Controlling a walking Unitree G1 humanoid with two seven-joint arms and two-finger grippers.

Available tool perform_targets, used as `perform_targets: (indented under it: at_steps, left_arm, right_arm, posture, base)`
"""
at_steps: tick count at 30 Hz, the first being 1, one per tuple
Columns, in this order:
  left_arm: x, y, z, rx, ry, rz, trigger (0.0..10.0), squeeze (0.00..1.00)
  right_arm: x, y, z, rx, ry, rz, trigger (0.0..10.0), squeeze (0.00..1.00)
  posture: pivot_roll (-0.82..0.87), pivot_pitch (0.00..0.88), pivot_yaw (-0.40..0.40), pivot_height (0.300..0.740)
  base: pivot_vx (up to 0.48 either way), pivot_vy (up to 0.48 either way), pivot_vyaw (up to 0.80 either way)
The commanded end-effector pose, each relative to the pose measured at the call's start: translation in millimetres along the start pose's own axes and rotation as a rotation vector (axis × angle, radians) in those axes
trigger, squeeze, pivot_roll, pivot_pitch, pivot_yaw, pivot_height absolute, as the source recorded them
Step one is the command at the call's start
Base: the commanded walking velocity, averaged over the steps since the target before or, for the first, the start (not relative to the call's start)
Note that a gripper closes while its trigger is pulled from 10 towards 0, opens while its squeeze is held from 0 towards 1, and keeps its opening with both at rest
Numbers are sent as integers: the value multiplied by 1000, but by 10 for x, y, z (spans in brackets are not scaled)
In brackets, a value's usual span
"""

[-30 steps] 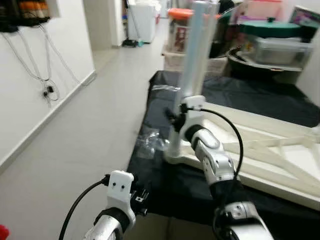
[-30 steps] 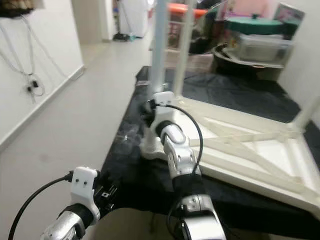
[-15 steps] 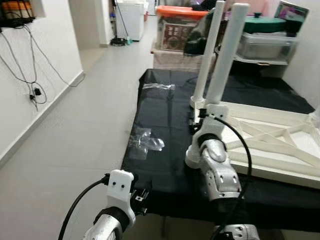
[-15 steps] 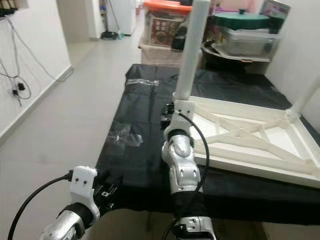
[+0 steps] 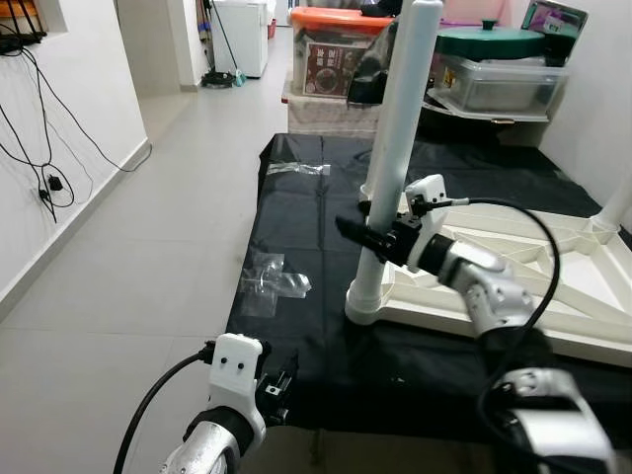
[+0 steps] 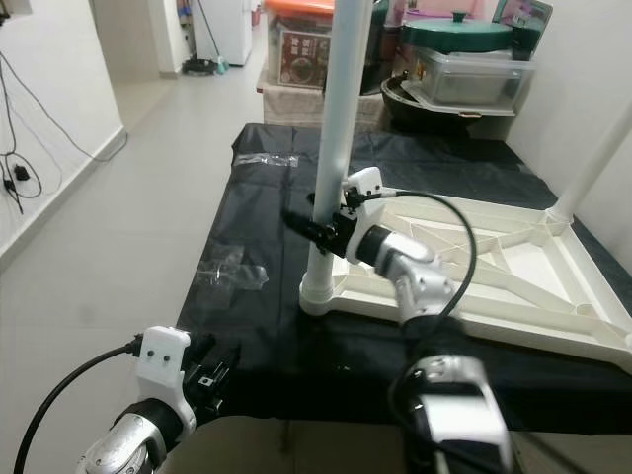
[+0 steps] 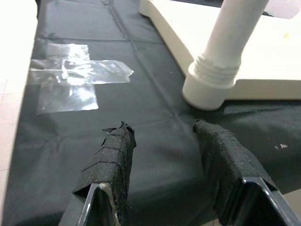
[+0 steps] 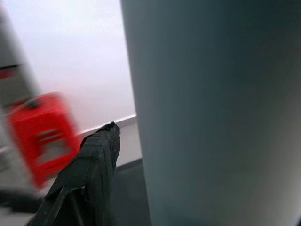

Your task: Building children table

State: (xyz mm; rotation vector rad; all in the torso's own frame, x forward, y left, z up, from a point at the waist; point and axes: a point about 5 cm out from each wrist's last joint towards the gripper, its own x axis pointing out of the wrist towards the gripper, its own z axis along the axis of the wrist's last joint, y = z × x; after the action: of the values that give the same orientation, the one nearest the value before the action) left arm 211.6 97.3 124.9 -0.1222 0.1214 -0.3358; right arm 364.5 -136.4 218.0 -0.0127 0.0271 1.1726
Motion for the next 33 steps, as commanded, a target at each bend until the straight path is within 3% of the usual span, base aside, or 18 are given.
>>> perform_targets:
  at_steps: [1, 4, 5, 6, 7, 11, 13, 14, 16, 17, 18, 19, 21, 23, 24, 26, 30, 33]
  left_arm:
    - [1, -11, -13, -2, 9, -4, 10000, 0]
    - [-12, -12, -7, -1, 9, 0, 10000, 0]
    - [-16, -12, -5, -1, 9, 1, 10000, 0]
    - [-16, -12, -5, -1, 9, 1, 10000, 0]
    - [-19, -12, -4, -1, 9, 1, 10000, 0]
    - [-24, -8, -2, -1, 9, 3, 10000, 0]
    - [-21, -6, -4, -1, 10, 4, 10000, 0]
    - [-18, -6, -5, -2, 10, 4, 10000, 0]
    - [-18, -6, -5, -2, 10, 4, 10000, 0]
    - [-16, -6, -5, -2, 10, 3, 10000, 0]
    - [-12, -4, -7, -2, 11, 3, 10000, 0]
    - [-12, -4, -7, -2, 11, 3, 10000, 0]
    - [-6, 7, -10, -2, 12, 1, 10000, 0]
    - [-6, 7, -10, -2, 12, 1, 10000, 0]
    - [1, 13, -14, -1, 13, -2, 10000, 0]
    - [19, 13, -17, 3, 15, -11, 10000, 0]
    - [27, 12, -21, 7, 16, -15, 10000, 0]
    - [23, 8, -29, 9, 17, -15, 10000, 0]
  right_arm:
    - [162, 128, -101, 27, 43, 139, 10000, 0]
    - [330, 192, -60, 19, 52, 259, 10000, 0]
    - [375, 218, -58, 11, 60, 300, 5176, 0]
    - [375, 218, -58, 11, 60, 300, 5176, 0]
    - [404, 244, -58, 18, 57, 331, 0, 0]
    - [463, 286, -81, 14, 30, 338, 0, 0]
    - [467, 249, -100, 10, -2, 254, 0, 0]
    - [460, 191, -114, -8, -17, 128, 0, 0]
    - [460, 191, -114, -8, -17, 128, 0, 0]
    - [448, 150, -123, -21, -28, 43, 0, 0]
    - [409, 31, -153, -23, -31, -190, 0, 0]
    - [409, 31, -153, -23, -31, -190, 0, 0]
    - [215, -210, -238, 1, -21, -674, 0, 0]
    - [215, -210, -238, 1, -21, -674, 0, 0]
    - [15, -276, -291, 4, -27, -961, 0, 0]
    - [-260, -166, -408, 50, -38, -1329, 0, 0]
    - [-316, 65, -498, 102, -37, -1507, 0, 0]
    - [-221, 133, -529, 127, -47, -1487, 0, 0]
  posture:
    - [109, 26, -76, 740]
    - [119, 33, -81, 740]
    - [122, 35, -82, 740]
    - [122, 35, -82, 740]
    - [122, 36, -83, 740]
    - [121, 38, -82, 740]
    - [116, 39, -79, 740]
    - [115, 37, -82, 740]
    - [115, 37, -82, 740]
    - [115, 37, -82, 740]
    - [108, 36, -78, 740]
    - [108, 36, -78, 740]
    - [100, 37, -68, 740]
    - [100, 37, -68, 740]
    - [91, 36, -60, 740]
    - [94, 35, -61, 740]
    - [95, 32, -63, 740]
    - [99, 14, -65, 740]
  base:
    - [0, 0, 0]
    - [0, 0, 0]
    - [0, 0, 0]
    - [0, 0, 0]
    - [0, 0, 0]
    - [0, 0, 0]
    - [0, 0, 0]
    - [0, 0, 0]
    - [0, 0, 0]
    - [0, 0, 0]
    - [0, 0, 0]
    - [0, 0, 0]
    - [0, 0, 0]
    - [0, 0, 0]
    - [0, 0, 0]
    - [0, 0, 0]
    - [0, 0, 0]
    - [0, 0, 0]
